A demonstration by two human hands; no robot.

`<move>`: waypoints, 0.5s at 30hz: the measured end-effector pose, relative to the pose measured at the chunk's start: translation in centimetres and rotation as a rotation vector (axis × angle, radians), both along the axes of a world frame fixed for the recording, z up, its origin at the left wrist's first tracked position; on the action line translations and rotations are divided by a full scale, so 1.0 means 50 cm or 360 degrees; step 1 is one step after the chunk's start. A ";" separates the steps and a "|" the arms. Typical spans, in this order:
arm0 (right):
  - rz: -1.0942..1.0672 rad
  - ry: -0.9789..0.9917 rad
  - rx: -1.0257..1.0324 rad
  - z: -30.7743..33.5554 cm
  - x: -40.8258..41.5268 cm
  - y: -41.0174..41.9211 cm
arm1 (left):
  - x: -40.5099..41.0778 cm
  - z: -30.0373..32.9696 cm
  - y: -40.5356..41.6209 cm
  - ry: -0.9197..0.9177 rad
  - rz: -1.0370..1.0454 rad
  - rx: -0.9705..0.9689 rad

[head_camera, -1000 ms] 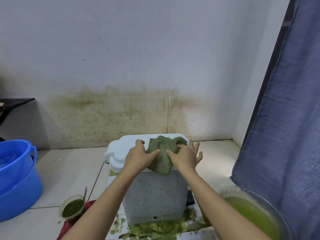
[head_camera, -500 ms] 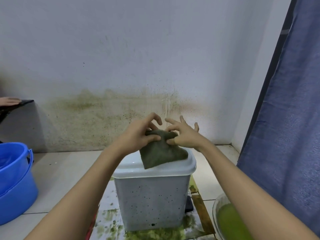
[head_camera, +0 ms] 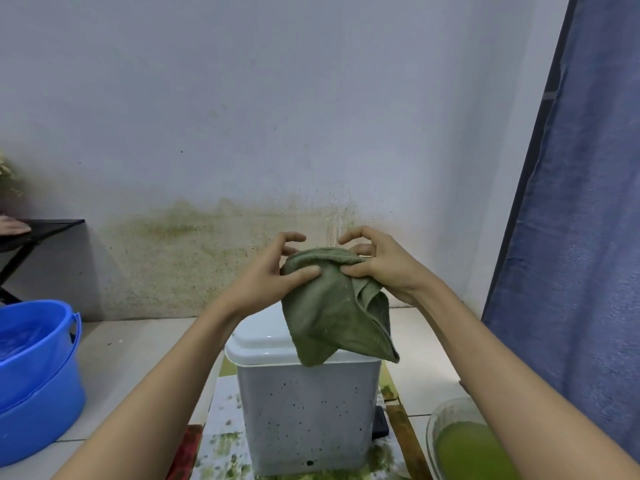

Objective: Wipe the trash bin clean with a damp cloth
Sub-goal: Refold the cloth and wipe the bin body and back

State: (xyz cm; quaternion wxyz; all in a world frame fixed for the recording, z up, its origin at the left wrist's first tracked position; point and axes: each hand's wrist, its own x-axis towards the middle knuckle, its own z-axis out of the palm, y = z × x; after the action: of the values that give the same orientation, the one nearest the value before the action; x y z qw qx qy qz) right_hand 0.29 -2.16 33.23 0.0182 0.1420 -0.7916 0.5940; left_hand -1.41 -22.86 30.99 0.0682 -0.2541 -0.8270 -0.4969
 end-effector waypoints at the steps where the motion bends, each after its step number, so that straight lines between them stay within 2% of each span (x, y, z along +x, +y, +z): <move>1: -0.0033 0.0034 -0.0012 0.007 0.005 0.002 | 0.006 -0.001 -0.003 -0.0119 -0.0032 0.0073; 4: 0.0028 0.0038 0.0141 0.030 0.020 0.019 | 0.015 0.008 -0.012 -0.0183 -0.0092 0.0207; 7: 0.0146 -0.0188 0.0631 0.049 0.030 0.045 | 0.016 0.023 -0.023 -0.0188 -0.0150 0.0280; 9: 0.0030 -0.0212 0.0913 0.041 0.019 0.047 | 0.011 0.023 -0.025 -0.0206 -0.0107 0.0270; 12: -0.0319 0.0015 0.0891 0.018 -0.011 0.024 | -0.024 0.013 -0.021 -0.0148 0.0125 0.0256; 15: -0.0658 0.0387 0.0530 0.019 -0.030 0.002 | -0.066 0.039 -0.012 -0.0020 0.0292 0.0402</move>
State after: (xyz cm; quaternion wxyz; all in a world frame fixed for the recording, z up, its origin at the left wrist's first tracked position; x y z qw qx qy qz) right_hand -1.21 -2.09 34.19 0.2101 0.0488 -0.8824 0.4181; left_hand -4.72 -23.48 32.95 0.1396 -0.1637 -0.7780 -0.5903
